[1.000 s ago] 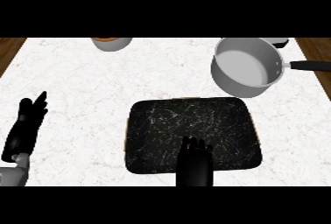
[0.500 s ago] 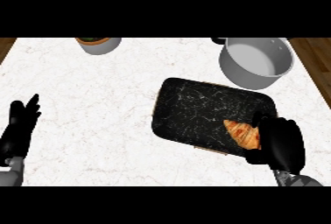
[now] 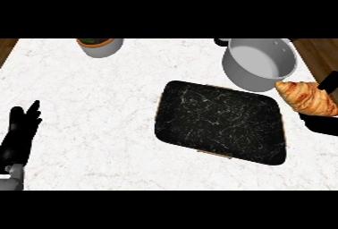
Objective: Pick the croissant from the tray and place it in the pot
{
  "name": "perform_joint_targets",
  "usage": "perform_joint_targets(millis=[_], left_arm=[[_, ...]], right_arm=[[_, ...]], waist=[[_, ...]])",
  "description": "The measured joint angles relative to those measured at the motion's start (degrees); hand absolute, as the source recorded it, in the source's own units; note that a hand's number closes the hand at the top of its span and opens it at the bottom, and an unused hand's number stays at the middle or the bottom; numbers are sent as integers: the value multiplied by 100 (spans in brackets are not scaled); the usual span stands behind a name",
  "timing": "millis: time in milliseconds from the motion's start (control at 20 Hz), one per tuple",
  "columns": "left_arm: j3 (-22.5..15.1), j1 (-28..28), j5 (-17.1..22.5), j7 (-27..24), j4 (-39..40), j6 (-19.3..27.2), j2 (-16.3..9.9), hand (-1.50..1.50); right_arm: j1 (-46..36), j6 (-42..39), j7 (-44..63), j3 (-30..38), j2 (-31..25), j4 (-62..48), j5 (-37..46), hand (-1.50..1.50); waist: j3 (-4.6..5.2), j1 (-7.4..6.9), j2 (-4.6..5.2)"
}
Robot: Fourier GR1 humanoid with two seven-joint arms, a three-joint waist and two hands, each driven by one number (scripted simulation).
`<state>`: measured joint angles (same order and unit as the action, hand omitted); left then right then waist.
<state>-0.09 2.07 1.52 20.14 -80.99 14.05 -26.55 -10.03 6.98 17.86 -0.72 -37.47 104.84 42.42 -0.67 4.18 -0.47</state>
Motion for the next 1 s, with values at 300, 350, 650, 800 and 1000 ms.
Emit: perform_joint_targets(millis=[300, 350, 650, 800, 1000], left_arm=[[-26, 23, -1, 13, -75, -70, -18, 0], [-34, 16, -6, 26, -113, -80, -23, 0], [-146, 244, -148, -9, -2, -132, 77, 0], [-138, 374, -194, -29, 98, -213, 104, 0], [-153, 473, -301, -38, 189, -223, 211, 0]], right_arm=[[-283, -435, -1657, 1564, -847, -596, -1920, 150], [-311, -626, -1939, 1806, -1013, -783, -2226, 150], [-925, -1875, -2906, 2426, -1957, -2263, -3228, 150], [-1502, -2240, -2877, 2206, -2185, -2869, -3264, 150], [-2242, -2502, -2686, 1762, -2167, -3452, -3142, 150]], waist=[[24, -120, 9], [29, -156, 11], [56, -396, 58], [65, -479, 69], [69, -539, 76]])
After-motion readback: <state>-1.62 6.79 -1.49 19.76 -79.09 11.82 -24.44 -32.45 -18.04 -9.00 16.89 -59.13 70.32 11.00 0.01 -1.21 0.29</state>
